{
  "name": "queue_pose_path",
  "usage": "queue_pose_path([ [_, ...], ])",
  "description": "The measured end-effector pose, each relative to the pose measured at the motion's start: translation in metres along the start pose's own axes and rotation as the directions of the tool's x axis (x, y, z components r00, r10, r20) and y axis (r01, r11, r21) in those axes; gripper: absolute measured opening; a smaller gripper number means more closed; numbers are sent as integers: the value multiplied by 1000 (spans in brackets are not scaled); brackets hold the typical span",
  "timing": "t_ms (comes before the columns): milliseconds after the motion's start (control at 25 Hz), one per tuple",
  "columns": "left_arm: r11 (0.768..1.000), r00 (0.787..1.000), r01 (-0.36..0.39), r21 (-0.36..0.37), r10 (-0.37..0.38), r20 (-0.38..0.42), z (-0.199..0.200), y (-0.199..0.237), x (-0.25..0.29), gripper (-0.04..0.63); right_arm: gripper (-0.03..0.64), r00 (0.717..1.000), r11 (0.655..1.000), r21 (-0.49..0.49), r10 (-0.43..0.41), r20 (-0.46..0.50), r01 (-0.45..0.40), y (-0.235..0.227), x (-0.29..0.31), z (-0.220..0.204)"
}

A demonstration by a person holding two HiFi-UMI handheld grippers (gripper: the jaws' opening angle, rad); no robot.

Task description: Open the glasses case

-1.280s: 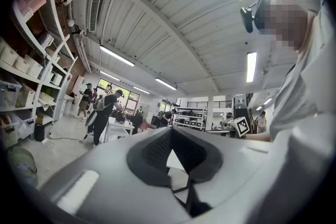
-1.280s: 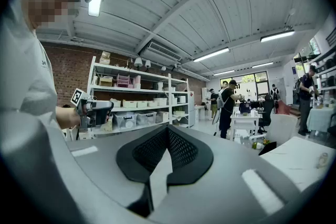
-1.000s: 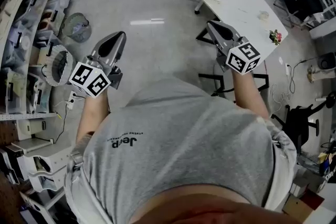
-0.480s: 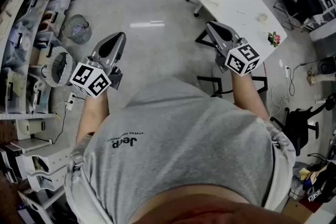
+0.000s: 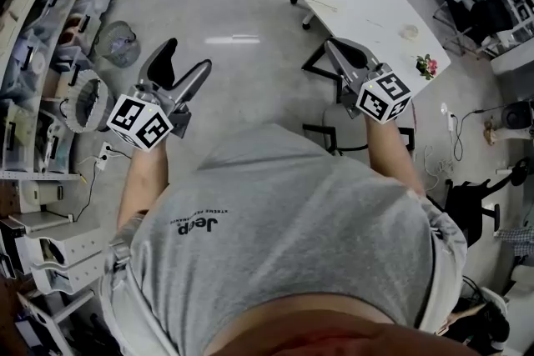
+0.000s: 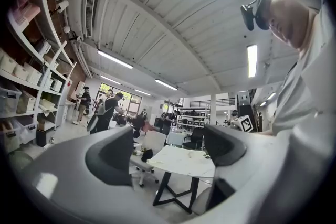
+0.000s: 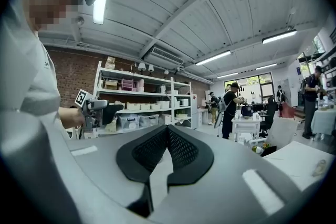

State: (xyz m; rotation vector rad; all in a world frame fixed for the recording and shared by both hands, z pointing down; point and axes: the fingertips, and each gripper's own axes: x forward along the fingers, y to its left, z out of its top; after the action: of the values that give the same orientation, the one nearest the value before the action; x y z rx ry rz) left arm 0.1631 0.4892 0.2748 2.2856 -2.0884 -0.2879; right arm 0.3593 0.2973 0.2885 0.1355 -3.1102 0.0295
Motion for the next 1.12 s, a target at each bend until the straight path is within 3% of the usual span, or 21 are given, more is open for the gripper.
queue_pose_path([
  [360, 1000, 1000, -20, -22, 20, -10, -15, -37, 45, 446, 4, 1000, 1000, 22, 5, 14, -5, -50, -37, -8],
  [600, 999, 999, -26, -20, 25, -35, -17, -31, 66, 446, 5, 1000, 999, 48, 10, 21, -11, -70, -29, -14],
  [840, 999, 999, -9, -45, 7, -43, -23, 8, 82, 446, 5, 1000, 998, 56, -10, 1, 10, -84, 6, -23],
  [1120, 996, 998, 57, -71, -60, -36, -26, 105, 110, 446, 5, 997, 996, 48, -81, -14, 81, -107, 90, -26],
])
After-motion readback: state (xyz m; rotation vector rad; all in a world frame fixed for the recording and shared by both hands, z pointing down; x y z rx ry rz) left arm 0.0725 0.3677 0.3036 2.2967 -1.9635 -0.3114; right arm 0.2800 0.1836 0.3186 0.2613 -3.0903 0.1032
